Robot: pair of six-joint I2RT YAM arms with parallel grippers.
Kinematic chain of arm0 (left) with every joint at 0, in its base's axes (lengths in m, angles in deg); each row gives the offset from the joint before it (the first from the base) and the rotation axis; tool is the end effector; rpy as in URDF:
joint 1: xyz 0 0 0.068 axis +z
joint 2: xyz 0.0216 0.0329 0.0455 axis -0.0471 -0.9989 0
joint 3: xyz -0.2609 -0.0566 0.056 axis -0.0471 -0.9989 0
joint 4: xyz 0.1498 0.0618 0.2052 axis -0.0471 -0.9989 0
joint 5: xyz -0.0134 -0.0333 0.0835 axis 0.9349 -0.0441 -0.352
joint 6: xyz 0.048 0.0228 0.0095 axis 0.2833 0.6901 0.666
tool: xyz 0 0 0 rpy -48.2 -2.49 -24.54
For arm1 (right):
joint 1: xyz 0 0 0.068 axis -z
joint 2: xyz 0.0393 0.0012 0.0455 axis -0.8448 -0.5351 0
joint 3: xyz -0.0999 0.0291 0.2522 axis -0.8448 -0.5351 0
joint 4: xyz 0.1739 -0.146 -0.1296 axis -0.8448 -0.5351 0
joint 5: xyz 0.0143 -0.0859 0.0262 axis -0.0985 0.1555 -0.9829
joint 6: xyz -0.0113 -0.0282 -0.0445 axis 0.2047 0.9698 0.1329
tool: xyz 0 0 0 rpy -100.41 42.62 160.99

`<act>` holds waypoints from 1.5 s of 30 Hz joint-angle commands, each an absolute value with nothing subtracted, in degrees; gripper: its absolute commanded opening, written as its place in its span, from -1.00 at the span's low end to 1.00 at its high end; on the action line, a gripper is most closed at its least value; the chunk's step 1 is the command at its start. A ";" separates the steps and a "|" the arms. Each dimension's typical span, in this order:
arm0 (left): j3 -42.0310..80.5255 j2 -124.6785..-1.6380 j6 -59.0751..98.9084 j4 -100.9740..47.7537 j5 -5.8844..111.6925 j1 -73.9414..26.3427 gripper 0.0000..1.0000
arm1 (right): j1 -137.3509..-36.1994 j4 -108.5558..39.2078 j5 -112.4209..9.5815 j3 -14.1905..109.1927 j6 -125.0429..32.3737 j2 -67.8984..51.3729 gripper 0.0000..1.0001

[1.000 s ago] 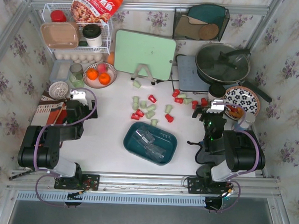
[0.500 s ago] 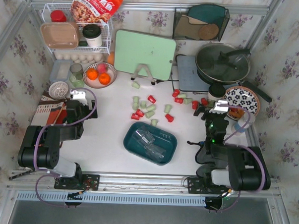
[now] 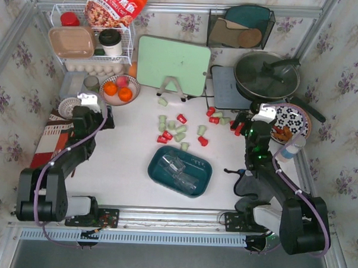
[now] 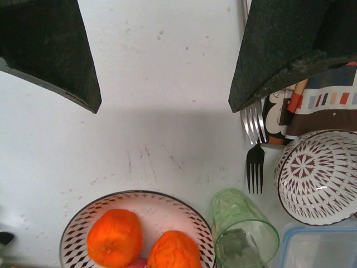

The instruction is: Mix the coffee capsules in the storage basket

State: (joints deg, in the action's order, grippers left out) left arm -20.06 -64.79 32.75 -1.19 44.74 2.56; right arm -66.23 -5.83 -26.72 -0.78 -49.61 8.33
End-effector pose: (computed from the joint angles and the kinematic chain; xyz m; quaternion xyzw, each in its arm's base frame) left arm 0.2834 -0.0008 0.2115 0.0103 0.8020 0.0052 0.5973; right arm 0.2434 0.0261 0.2351 0.1063 0.7500 -0.0069 0.6528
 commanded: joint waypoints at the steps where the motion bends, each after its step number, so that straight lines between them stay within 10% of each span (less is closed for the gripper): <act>1: -15.93 -59.79 26.47 -17.33 45.06 2.54 1.00 | -67.65 -15.07 -24.39 1.34 -50.62 9.82 1.00; 13: 8.08 -52.73 1.43 -66.91 36.82 2.59 1.00 | -85.70 -28.49 -17.81 7.49 -46.24 14.37 1.00; 45: -4.16 -20.91 12.75 -74.00 53.83 2.70 1.00 | -114.35 -32.50 -39.31 13.98 -48.59 -6.42 0.80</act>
State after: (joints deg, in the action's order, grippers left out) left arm -3.54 -22.30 12.51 -74.97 52.65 2.69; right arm -113.59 -32.65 -37.19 14.24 -47.81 -4.41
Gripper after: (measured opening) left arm 1.000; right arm 0.900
